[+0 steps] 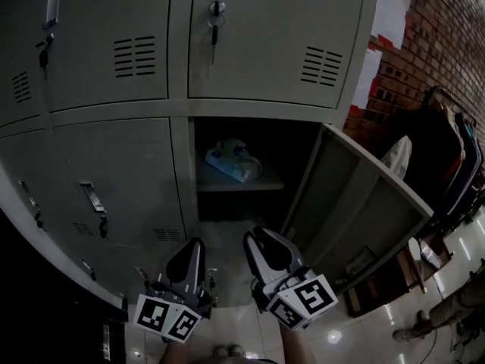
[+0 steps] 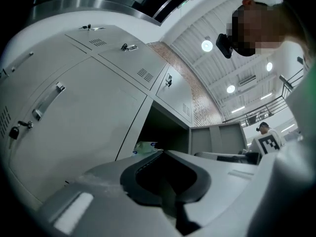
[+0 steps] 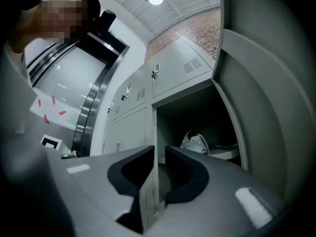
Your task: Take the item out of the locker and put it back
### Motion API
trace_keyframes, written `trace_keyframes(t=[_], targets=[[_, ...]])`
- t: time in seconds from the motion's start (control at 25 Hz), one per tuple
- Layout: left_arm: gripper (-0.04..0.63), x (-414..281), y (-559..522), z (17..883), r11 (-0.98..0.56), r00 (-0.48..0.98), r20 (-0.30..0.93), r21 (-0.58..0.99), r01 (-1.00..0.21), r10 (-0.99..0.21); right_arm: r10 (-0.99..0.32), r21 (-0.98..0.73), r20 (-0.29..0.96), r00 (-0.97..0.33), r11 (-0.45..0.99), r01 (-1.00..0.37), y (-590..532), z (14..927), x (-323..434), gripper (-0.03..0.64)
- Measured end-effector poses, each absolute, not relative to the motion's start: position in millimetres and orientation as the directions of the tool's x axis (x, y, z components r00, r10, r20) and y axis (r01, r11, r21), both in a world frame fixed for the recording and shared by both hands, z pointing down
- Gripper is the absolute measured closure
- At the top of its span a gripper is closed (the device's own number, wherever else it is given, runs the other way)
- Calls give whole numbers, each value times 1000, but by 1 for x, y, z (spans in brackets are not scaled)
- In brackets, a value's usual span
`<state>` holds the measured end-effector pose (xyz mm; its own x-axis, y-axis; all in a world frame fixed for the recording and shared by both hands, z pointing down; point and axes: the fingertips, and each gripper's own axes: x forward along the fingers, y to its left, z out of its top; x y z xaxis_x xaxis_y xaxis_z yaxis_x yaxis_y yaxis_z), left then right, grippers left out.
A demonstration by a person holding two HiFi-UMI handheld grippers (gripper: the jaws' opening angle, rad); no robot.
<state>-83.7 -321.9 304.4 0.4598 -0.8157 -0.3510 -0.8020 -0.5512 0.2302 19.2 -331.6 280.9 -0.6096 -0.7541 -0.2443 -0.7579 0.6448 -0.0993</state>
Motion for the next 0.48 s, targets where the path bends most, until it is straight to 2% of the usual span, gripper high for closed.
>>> trace_keyframes(t=[0.04,0.12,0.16,0.24,0.48], targets=[[592,-84,-326,304,-550,457,-354,232,-802,-816,-759,-103,-247,-602,639,-763,-343,272,20,497],[591,-81,-332,305,-551,455,-356,240,-800,-816,-782,-104,-239,-575,610,-786,-375,250,24,285],[592,-78,-334,307,-552,456,-355,245,-797,-816,-800,-94,-221,-558,587,-804,-394,242,26,246],[592,-74,-336,309,-555,459,-352,251,-793,-816,-834,-58,-160,-528,542,-838,-433,235,28,218],[592,-76,-342,306,-547,451,-354,247,-800,-819,-859,-54,-9,-513,512,-857,-504,245,26,218]])
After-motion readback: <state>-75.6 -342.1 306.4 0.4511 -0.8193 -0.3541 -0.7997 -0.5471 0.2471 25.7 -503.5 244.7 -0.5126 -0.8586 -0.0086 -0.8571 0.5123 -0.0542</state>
